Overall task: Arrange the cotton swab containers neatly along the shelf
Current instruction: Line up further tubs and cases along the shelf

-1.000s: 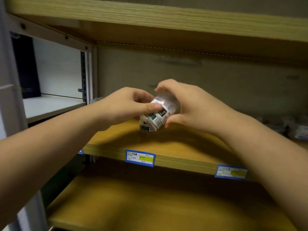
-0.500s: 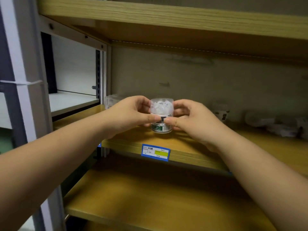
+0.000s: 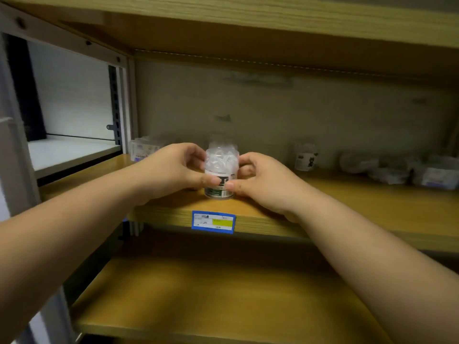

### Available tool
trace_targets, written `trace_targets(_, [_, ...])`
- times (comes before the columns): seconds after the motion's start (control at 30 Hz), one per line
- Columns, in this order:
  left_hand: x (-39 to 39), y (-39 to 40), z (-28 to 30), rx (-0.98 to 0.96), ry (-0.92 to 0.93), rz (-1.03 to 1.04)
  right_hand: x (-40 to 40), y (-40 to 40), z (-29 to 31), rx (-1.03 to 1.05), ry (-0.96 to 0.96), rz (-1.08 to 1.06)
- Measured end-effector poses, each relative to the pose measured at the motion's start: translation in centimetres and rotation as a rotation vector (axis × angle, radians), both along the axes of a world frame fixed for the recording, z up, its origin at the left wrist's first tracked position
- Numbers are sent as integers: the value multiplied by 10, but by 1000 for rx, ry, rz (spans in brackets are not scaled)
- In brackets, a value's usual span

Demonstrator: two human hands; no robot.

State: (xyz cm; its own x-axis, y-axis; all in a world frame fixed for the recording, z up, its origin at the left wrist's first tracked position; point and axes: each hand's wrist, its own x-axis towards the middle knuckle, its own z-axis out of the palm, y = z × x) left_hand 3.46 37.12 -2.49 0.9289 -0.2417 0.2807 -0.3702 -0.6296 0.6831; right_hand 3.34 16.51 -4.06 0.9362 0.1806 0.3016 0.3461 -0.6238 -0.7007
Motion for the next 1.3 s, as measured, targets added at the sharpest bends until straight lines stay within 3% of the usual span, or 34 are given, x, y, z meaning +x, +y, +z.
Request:
trace_targets(0.07, [-3,1,8,2,-165,39,-7,-11,5,-33,25,6])
trace_targets(0.2, [-22,-21,34,-207,-519,21,-16,-65,23,-60,22,-60])
trace_targets(0.33, [-30,-99,49,-18,-607,-116,-17,-134,39,-148,-36,-219])
trace_targets(0.53, [20,-237,63,285,-500,-197,19,-267,67,-282,-236,-584])
trace_targets(0.67, [66,-326,77,327,-407,-198,41,-347,75,-352,-230,-764])
trace_targets(0.87, [140,-418,53,392,-209,-116,66,-369,57,-889,20,-515])
trace_targets(1.0, [160,-443,31,516,-125,-93,73,-357,47,-1099,112,-326])
trace_targets(1.17, [169,-443,28,614,-95,-107,80,-364,48,-1146,171,-277])
trace_targets(1.3, [162,-428,34,549,-89,-105,74,-362,55,-1200,209,-267])
